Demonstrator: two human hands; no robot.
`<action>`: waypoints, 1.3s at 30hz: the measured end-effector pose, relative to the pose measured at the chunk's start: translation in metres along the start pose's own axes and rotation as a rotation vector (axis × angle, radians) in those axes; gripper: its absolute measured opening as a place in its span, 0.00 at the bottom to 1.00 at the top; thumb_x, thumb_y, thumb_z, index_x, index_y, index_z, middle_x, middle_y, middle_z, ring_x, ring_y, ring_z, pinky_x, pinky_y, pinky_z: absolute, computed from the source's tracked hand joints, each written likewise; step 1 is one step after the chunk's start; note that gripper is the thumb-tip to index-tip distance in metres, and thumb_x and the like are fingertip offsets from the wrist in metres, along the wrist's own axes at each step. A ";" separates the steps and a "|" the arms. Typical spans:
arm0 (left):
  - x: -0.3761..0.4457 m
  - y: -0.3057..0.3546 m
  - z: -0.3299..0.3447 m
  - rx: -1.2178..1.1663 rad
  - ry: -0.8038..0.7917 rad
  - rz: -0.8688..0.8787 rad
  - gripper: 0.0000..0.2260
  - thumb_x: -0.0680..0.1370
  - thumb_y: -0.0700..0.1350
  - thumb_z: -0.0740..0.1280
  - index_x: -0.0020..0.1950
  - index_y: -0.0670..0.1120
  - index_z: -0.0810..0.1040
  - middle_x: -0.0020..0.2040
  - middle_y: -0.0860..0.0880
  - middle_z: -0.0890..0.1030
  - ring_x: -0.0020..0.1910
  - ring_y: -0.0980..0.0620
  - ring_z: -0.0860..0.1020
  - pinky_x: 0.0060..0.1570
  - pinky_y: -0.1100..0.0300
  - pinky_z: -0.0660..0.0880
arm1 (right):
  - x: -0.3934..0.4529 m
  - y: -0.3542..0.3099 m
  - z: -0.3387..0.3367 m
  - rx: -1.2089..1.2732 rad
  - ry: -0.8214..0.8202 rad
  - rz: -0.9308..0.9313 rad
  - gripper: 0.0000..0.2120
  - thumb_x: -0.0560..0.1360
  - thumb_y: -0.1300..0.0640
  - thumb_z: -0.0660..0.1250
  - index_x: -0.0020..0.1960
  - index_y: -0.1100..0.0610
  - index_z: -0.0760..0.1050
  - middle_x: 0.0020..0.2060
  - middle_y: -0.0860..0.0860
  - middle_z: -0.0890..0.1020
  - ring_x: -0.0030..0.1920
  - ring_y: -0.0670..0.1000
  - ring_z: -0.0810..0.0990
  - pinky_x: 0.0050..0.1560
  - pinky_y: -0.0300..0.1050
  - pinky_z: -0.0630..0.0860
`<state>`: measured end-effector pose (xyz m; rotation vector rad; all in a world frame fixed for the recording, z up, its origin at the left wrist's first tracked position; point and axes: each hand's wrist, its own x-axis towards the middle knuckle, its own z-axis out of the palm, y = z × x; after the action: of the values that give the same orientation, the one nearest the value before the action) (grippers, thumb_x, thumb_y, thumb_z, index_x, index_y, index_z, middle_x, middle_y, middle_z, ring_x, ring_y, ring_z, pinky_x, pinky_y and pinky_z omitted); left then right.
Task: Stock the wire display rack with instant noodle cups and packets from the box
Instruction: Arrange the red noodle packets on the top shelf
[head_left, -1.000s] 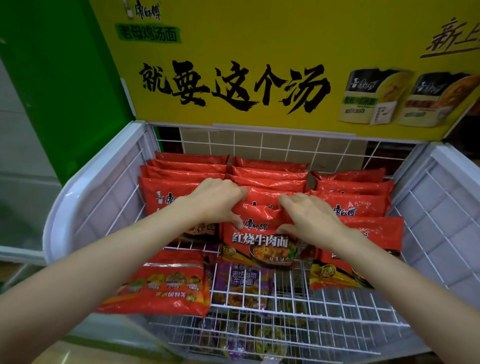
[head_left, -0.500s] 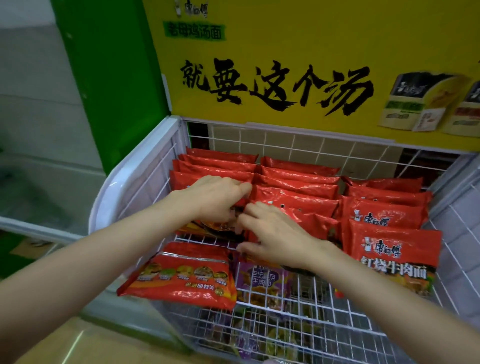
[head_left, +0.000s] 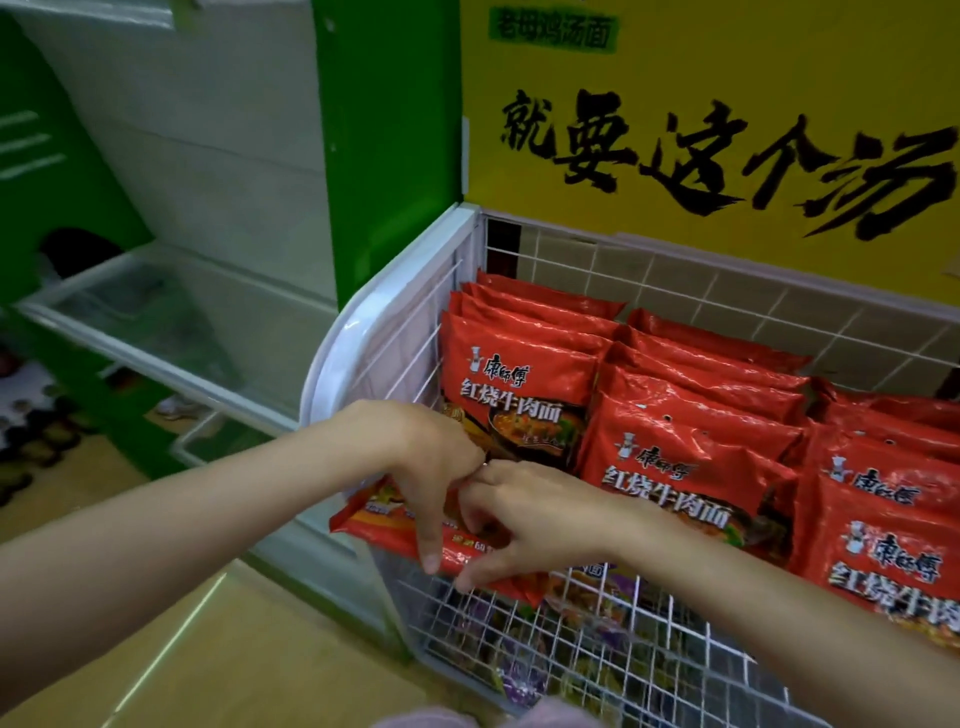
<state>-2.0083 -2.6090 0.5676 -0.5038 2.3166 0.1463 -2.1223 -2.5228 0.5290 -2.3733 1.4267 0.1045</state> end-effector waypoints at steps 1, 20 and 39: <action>0.001 0.000 0.002 -0.003 -0.010 -0.011 0.36 0.60 0.65 0.75 0.61 0.51 0.70 0.56 0.53 0.77 0.55 0.50 0.76 0.57 0.55 0.73 | 0.000 0.000 0.000 -0.008 -0.009 -0.001 0.24 0.69 0.35 0.67 0.50 0.54 0.71 0.50 0.48 0.73 0.47 0.48 0.70 0.50 0.47 0.73; 0.024 -0.022 -0.041 0.205 0.318 -0.248 0.27 0.70 0.57 0.73 0.63 0.48 0.70 0.57 0.49 0.78 0.56 0.47 0.76 0.49 0.56 0.69 | -0.001 0.058 -0.050 -0.135 0.297 0.365 0.24 0.75 0.34 0.56 0.53 0.54 0.75 0.37 0.48 0.79 0.43 0.53 0.78 0.49 0.48 0.70; 0.043 0.014 -0.088 0.108 0.748 -0.200 0.19 0.74 0.49 0.68 0.63 0.45 0.70 0.59 0.44 0.75 0.59 0.42 0.75 0.45 0.55 0.66 | -0.019 0.075 -0.054 -0.020 0.450 0.466 0.17 0.75 0.44 0.64 0.58 0.53 0.73 0.55 0.50 0.78 0.59 0.53 0.73 0.56 0.51 0.66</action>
<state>-2.0987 -2.6318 0.6000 -0.8349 2.9452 -0.3164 -2.2029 -2.5570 0.5635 -2.1130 2.1764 -0.3170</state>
